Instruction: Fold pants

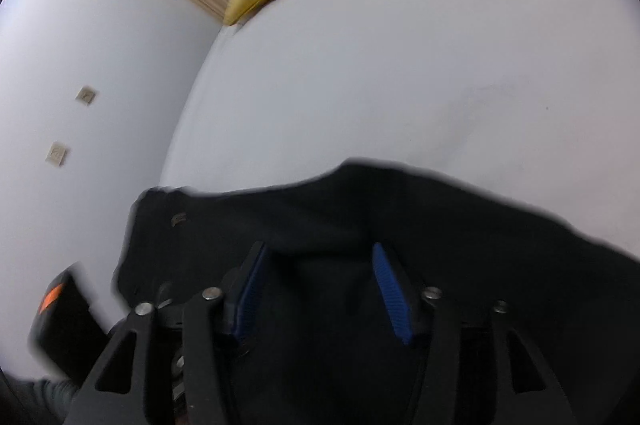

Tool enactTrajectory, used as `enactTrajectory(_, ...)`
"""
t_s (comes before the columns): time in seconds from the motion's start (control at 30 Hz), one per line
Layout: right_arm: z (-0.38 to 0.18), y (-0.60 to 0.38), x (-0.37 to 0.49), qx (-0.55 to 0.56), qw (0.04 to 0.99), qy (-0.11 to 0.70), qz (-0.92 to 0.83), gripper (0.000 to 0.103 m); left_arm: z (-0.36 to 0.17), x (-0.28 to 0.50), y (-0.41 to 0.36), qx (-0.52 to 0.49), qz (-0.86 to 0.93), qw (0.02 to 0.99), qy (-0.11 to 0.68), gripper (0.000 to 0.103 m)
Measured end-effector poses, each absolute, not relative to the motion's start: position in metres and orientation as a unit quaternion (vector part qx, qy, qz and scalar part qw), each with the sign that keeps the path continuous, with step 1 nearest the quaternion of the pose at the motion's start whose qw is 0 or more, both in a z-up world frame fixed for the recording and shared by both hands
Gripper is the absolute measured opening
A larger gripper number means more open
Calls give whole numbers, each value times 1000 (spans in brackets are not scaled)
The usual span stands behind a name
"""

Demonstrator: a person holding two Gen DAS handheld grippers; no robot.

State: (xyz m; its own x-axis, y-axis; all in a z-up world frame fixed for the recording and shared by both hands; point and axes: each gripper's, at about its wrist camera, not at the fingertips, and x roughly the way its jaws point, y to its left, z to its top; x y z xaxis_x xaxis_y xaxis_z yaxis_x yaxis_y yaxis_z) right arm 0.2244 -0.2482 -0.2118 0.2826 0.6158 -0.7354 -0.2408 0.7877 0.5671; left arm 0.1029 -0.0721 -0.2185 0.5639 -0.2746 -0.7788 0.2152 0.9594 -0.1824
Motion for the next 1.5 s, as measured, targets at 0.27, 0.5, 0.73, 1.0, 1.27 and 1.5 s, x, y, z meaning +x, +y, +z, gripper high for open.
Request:
enactTrajectory(0.27,-161,-364,177,288,831,454,140,49,-212,85,-57,-54,-136,889,435,19)
enactTrajectory(0.5,-213,-422,19,295,809,497,106,25,-214,75,-51,-33,-145,885,442,19)
enactTrajectory(0.73,-199,-559,-80,356,812,443,-136,14,-205,85,-66,-5,-137,878,459,19)
enactTrajectory(1.0,-193,-534,-50,372,832,406,-64,64,-194,86,-172,42,-265,853,448,19)
enactTrajectory(1.27,-213,-554,-39,378,822,417,-90,26,-226,66,-99,20,-217,837,502,19)
enactTrajectory(1.5,-165,-549,-64,332,849,401,-88,51,-143,80,-72,21,-193,882,429,20)
